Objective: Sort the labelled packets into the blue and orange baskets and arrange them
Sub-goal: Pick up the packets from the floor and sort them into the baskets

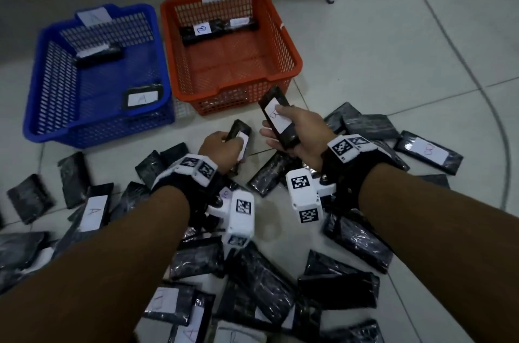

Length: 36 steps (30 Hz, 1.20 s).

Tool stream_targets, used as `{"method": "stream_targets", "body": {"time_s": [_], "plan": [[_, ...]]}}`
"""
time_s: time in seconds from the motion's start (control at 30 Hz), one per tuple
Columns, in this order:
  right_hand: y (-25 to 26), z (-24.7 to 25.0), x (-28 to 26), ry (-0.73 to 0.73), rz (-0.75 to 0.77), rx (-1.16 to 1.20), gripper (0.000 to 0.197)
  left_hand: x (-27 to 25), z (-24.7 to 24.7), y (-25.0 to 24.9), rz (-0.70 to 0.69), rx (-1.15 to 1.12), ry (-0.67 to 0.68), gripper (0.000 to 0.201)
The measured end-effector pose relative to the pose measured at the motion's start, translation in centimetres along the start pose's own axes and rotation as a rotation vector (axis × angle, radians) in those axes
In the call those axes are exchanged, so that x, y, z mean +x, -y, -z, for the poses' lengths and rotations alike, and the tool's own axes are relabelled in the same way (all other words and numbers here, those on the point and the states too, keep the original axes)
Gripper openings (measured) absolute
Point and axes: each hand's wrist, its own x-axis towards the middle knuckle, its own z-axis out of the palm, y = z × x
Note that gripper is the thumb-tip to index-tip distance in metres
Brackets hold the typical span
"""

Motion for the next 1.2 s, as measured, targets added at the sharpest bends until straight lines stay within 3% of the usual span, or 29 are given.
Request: {"method": "stream_targets", "body": {"time_s": [0.1, 0.2, 0.27, 0.37, 0.47, 0.6, 0.73, 0.93, 1.03, 1.2], "plan": [[-0.1, -1.3, 0.0, -0.022, 0.156, -0.242, 0.013, -0.8, 2.3, 0.1, 0.181, -0.565, 0.108, 0.017], [-0.1, -2.9, -0.2, -0.023, 0.379, -0.674, 0.02, -0.7, 5.4, 0.5, 0.154, -0.675, 0.2, 0.026], [0.0, -4.0, -0.7, -0.042, 0.524, -0.844, 0.024, -0.8, 7.6, 0.4, 0.064, -0.582, 0.156, 0.023], [0.5, -5.4, -1.3, -0.05, 0.676, -0.913, 0.016, -1.0, 10.8, 0.6, -0.098, -0.391, 0.031, 0.016], [1.1, -6.5, -0.4, -0.088, 0.85, -1.01, 0.021, -0.2, 13.4, 0.6, -0.34, 0.014, -0.147, 0.017], [3.8, -6.7, 1.8, -0.264, 1.105, -1.239, 0.02, 2.1, 14.1, -2.3, -0.638, 0.4, -0.297, 0.02], [6.7, -6.0, 4.1, -0.28, 1.055, -1.368, 0.033, 5.5, 12.5, -4.7, -0.676, 0.576, -0.359, 0.038], [7.8, -5.7, 7.0, -0.089, 0.894, -1.629, 0.032, 9.4, 10.5, -5.3, -0.593, 0.784, -0.231, 0.038], [7.0, -5.7, 8.0, -0.019, 0.84, -1.678, 0.033, 10.0, 10.2, -6.0, -0.663, 0.779, -0.202, 0.037], [6.8, -5.5, 8.8, -0.099, 0.804, -1.67, 0.049, 10.2, 9.5, -5.9, -0.804, 0.808, -0.298, 0.044]]}}
